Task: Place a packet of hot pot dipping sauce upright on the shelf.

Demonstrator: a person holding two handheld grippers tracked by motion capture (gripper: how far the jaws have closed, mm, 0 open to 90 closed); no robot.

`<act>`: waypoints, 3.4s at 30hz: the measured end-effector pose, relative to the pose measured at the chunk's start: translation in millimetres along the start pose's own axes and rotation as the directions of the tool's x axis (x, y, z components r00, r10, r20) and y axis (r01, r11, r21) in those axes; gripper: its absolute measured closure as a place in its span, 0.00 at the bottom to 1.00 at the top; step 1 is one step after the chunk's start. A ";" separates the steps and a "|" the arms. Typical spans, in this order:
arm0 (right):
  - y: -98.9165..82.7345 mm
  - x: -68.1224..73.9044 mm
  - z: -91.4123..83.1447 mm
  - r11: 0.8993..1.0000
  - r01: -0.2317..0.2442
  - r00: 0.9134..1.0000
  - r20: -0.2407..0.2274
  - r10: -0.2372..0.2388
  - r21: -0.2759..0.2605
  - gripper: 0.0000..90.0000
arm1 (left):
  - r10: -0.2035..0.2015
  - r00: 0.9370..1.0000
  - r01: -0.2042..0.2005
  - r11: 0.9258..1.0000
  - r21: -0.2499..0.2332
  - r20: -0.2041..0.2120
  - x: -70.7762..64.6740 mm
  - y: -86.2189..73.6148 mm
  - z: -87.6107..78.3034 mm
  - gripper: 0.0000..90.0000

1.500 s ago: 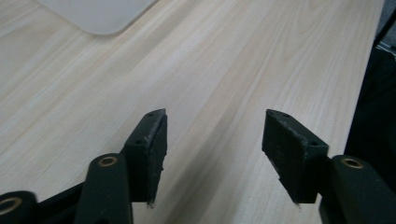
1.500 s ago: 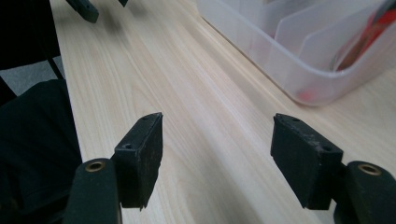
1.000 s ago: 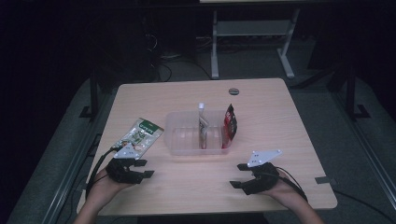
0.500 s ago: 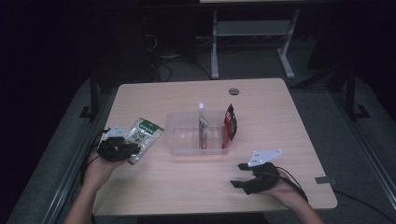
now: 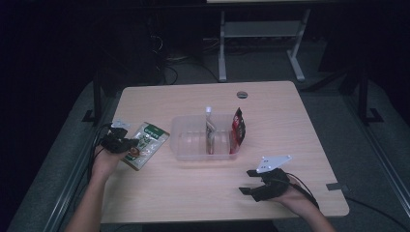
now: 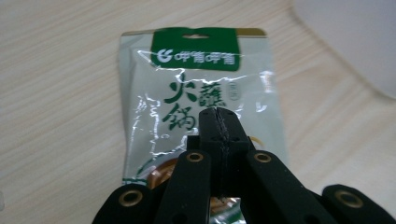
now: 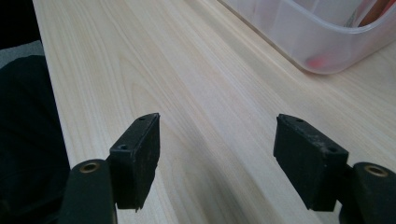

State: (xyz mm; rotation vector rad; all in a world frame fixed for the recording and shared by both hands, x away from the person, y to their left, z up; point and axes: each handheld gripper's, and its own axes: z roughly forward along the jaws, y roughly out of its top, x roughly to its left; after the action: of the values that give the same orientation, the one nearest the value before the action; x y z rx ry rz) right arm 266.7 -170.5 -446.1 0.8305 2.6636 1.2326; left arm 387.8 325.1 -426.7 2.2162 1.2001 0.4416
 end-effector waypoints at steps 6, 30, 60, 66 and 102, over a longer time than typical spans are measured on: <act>-0.1 0.6 0.9 1.000 0.000 1.000 -0.001 0.000 0.012 0.35 | -0.014 1.000 0.015 0.999 0.050 -0.013 6.9 -4.4 18.6 1.00; 0.0 3.8 8.9 0.998 0.034 0.999 -0.002 -0.034 0.052 0.36 | 0.001 0.987 -0.016 0.996 0.091 0.159 4.9 -18.6 15.1 1.00; -2.0 0.8 8.1 0.998 0.036 0.999 0.006 -0.036 0.054 0.36 | -0.051 0.994 0.042 0.994 0.101 0.094 48.1 -10.1 17.5 0.62; -1.6 1.6 8.3 0.998 0.032 0.999 0.007 -0.033 0.057 0.36 | -0.066 0.993 0.059 0.996 0.067 0.099 45.1 -14.8 19.2 0.75; -1.2 1.7 2.9 0.999 0.026 0.999 0.023 -0.027 0.042 0.36 | -0.092 0.948 0.100 0.995 -0.011 0.306 26.1 -52.7 -57.7 1.00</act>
State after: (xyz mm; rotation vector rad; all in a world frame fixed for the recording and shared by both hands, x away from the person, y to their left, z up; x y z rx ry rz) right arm 265.6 -168.3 -448.7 0.8074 2.6809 1.1584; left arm 337.0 388.6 -414.3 2.0984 1.1212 0.0693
